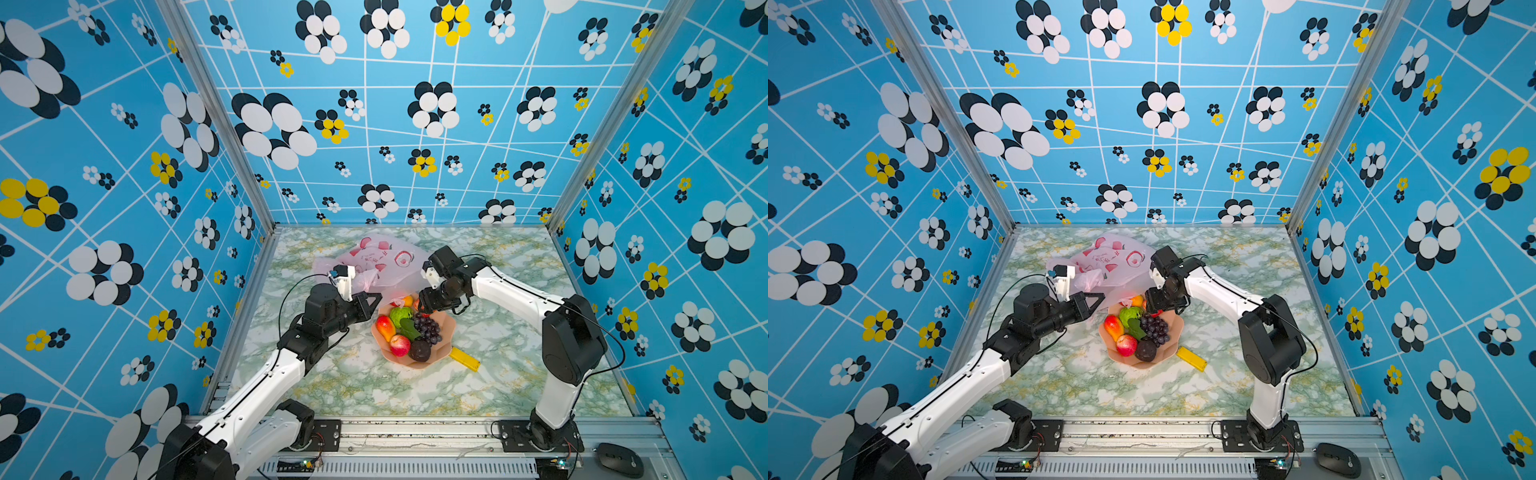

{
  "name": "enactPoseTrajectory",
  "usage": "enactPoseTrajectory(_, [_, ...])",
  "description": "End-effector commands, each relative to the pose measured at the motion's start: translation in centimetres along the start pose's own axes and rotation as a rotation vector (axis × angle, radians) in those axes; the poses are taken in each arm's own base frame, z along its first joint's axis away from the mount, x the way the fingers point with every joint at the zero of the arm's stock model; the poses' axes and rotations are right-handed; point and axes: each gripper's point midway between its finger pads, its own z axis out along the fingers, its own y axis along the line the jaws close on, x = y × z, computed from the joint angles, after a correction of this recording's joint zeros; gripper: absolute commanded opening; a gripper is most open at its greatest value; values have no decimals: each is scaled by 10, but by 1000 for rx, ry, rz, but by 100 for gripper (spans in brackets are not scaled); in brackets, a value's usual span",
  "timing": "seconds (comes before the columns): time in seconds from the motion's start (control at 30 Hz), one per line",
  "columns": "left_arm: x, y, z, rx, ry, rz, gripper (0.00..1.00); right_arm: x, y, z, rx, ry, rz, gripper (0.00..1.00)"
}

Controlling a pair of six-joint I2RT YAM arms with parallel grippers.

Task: Place the fruits into the plastic bag
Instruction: 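Close the right gripper on the large red fruit in the bowl, then lift the red fruit and carry it into the bag mouth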

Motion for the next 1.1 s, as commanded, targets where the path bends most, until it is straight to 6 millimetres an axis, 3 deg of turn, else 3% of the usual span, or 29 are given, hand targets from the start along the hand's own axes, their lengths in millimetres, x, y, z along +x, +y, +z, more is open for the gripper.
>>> enactPoseTrajectory(0.0, [1,0,0,6,-14,0,0,-1,12,-12,-77,-30,31,61])
enactPoseTrajectory(0.33, [0,-1,-1,6,-16,-3,0,-9,33,-30,-297,-84,151,61])
enactPoseTrajectory(0.77, [0,-6,-5,28,-25,18,0,-30,70,-93,-511,-217,204,62])
enactPoseTrajectory(0.87, [-2,-10,-7,43,-43,29,0,-38,80,-91,-518,-206,182,62])
enactPoseTrajectory(1.07, [-13,-22,-11,83,-93,55,0,-46,114,-63,-545,-121,127,62])
